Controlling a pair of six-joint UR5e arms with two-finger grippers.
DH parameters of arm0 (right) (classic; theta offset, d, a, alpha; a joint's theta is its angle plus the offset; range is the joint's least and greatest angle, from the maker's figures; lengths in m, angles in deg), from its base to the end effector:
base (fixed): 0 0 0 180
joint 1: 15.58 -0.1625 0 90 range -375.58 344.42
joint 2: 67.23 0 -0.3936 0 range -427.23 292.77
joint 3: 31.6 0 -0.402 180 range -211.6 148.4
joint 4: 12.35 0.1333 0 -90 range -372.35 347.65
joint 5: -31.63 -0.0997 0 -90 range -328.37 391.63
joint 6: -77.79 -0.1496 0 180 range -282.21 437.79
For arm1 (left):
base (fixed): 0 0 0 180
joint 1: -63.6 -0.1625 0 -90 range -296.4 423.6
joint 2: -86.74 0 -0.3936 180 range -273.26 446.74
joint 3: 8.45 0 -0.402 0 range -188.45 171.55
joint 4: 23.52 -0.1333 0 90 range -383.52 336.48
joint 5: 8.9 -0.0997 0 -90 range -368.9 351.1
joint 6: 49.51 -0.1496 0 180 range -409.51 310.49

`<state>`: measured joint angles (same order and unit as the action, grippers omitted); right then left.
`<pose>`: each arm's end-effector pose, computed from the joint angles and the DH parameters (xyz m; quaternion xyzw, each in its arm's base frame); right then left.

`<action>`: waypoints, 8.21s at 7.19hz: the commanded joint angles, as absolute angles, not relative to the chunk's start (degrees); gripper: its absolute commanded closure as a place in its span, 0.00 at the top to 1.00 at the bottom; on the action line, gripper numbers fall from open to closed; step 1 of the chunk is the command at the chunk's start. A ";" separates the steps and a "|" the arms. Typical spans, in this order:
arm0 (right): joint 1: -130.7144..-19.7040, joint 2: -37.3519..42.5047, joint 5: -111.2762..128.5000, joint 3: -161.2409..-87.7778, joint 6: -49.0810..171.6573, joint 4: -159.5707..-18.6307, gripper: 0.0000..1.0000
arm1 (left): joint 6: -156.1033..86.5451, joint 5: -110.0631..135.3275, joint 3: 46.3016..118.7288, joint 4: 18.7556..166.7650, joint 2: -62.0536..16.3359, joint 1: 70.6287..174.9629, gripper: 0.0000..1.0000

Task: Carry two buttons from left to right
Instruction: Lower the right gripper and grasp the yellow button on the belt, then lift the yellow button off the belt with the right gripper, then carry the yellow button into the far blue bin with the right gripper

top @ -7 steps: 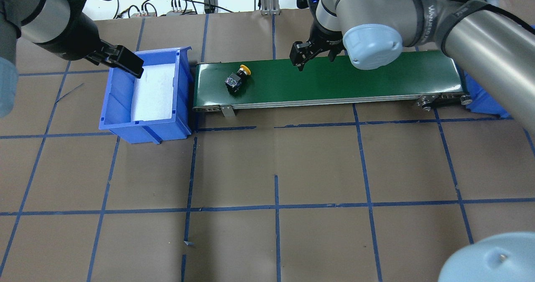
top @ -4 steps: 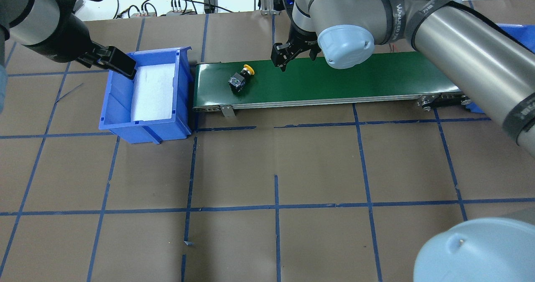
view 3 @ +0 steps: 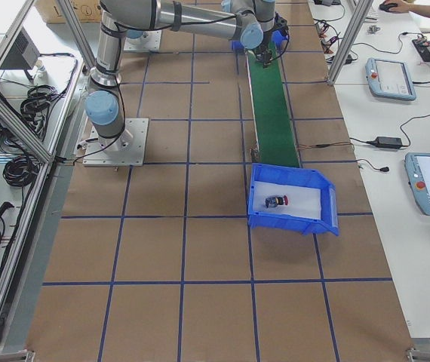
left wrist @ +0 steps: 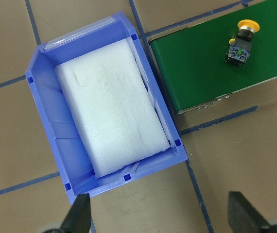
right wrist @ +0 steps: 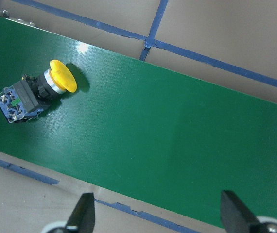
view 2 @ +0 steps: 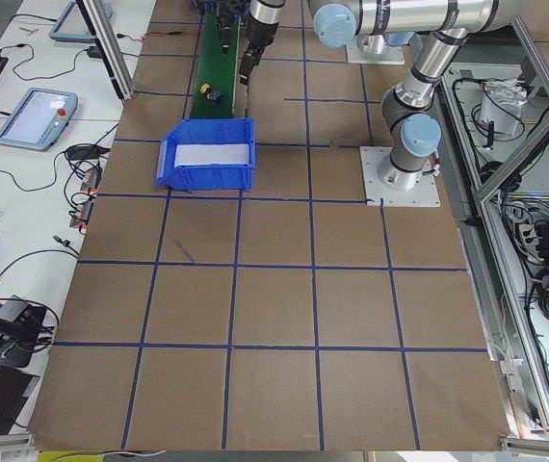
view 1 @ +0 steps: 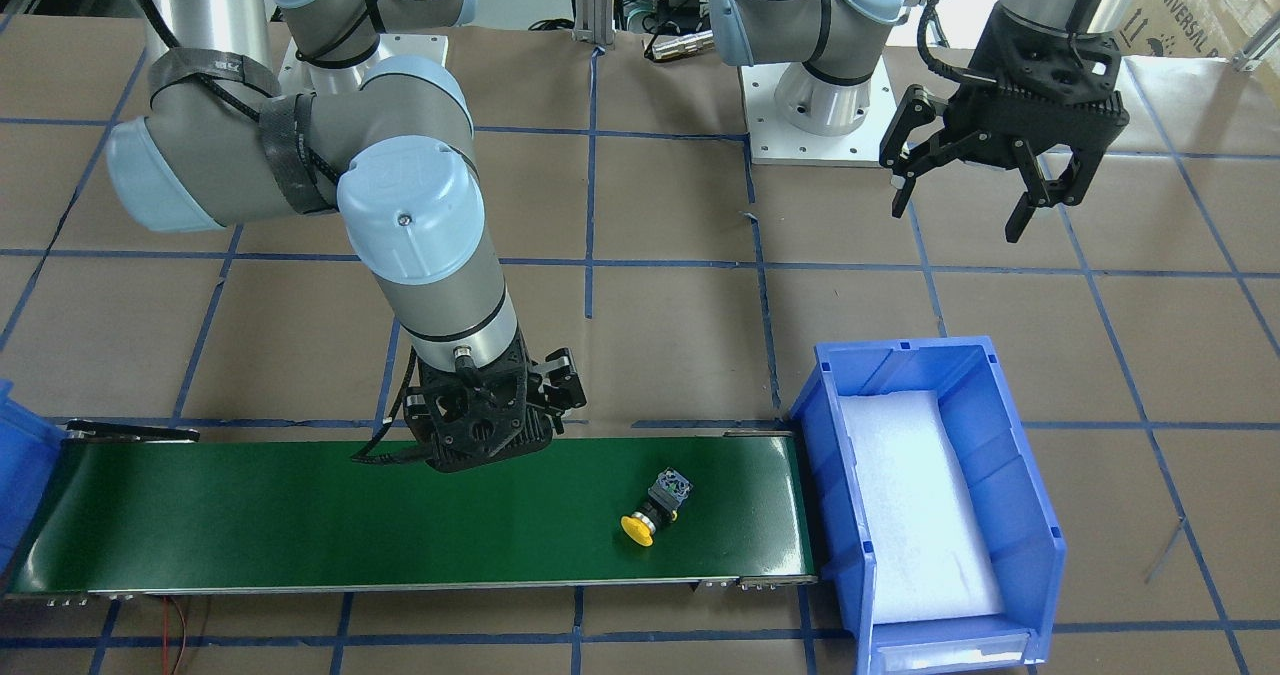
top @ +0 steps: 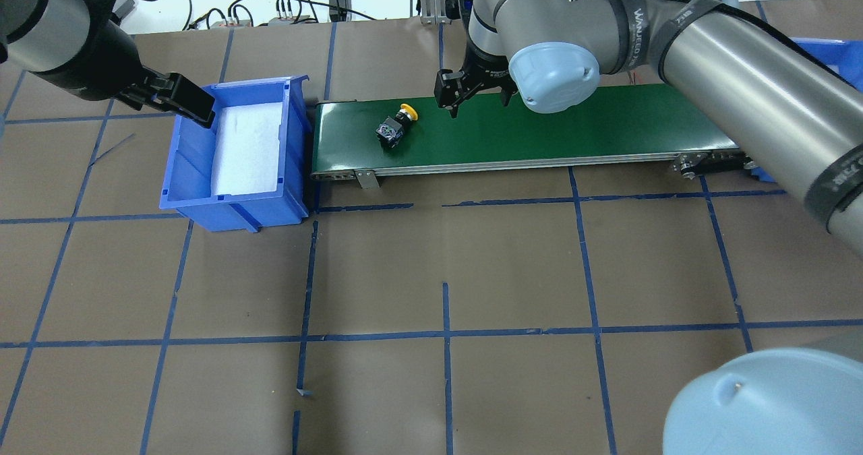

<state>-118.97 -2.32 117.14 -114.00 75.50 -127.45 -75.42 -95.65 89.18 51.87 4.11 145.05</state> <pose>0.2960 -0.6171 0.2635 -0.0990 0.9921 -0.0604 0.0478 -0.0681 -0.5008 0.4310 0.1532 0.9799 -0.1276 0.0101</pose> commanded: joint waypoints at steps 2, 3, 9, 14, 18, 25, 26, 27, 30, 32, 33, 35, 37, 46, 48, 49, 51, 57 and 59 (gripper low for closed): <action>-119.02 -2.46 116.45 -113.69 59.39 -126.35 0.91 | -75.35 -95.30 89.11 53.64 4.20 144.90 1.00; -119.02 -2.72 116.27 -113.69 58.29 -126.78 0.91 | -75.35 -95.56 88.58 56.43 4.38 144.90 1.00; -119.02 -4.65 116.19 -113.60 50.78 -128.45 0.88 | -75.35 -94.86 84.36 62.09 0.43 145.25 1.00; -119.02 -6.76 115.04 -113.60 42.28 -131.79 0.86 | -76.14 -92.84 84.36 61.38 -0.72 145.69 1.00; -119.38 -7.29 114.34 -113.52 42.46 -134.08 0.86 | -76.05 -93.01 84.45 61.47 -0.45 145.78 1.00; -120.52 -10.71 114.43 -113.60 42.19 -138.81 0.86 | -75.44 -93.28 84.45 62.96 0.42 146.04 1.00; -120.52 -11.24 114.43 -113.60 42.19 -139.70 0.86 | -75.44 -93.45 84.45 62.88 0.51 146.04 1.00; -120.43 -11.33 114.25 -113.60 42.45 -139.62 0.74 | -75.44 -93.36 84.45 62.88 0.51 146.13 1.00; -120.26 -11.42 112.14 -113.60 42.98 -139.44 0.34 | -75.44 -93.36 84.45 62.27 0.34 146.13 1.00; -120.17 -11.42 112.14 -113.69 43.77 -139.36 0.20 | -75.44 -93.36 84.45 62.18 0.17 146.04 1.00; -120.17 -11.16 112.14 -113.69 43.95 -139.18 0.29 | -75.35 -93.36 84.45 62.17 0.25 146.04 1.00; -120.17 -11.07 112.05 -113.61 43.16 -140.06 0.99 | -75.26 -93.19 84.53 62.17 -0.01 146.13 1.00; -120.17 -11.16 112.05 -113.60 43.16 -140.15 0.99 | -75.26 -93.28 84.53 62.17 -0.10 146.04 1.00; -118.15 -11.77 107.92 -113.61 43.51 -139.36 0.04 | -75.26 -93.19 84.89 62.09 0.25 146.04 1.00; -117.45 -10.20 108.88 -113.25 46.91 -139.27 0.04 | -75.26 -93.28 84.45 62.09 0.16 146.04 1.00; -115.53 -8.71 110.19 -113.17 52.68 -138.05 0.05 | -75.26 -93.36 84.45 62.09 0.51 146.04 1.00; -108.61 -5.72 111.79 -113.16 72.15 -133.58 0.05 | -75.26 -93.28 84.27 62.09 1.22 146.04 1.00; -76.70 -2.10 117.21 -112.29 115.54 -118.00 0.07 | -75.35 -93.10 85.06 61.74 0.60 145.60 1.00; -72.55 -2.02 119.52 -107.92 121.62 -113.02 0.07 | -75.35 -93.10 85.32 61.73 0.60 145.60 1.00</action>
<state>-75.22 -2.06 118.17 -110.66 117.90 -116.10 -75.36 -93.08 85.13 61.77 0.69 145.62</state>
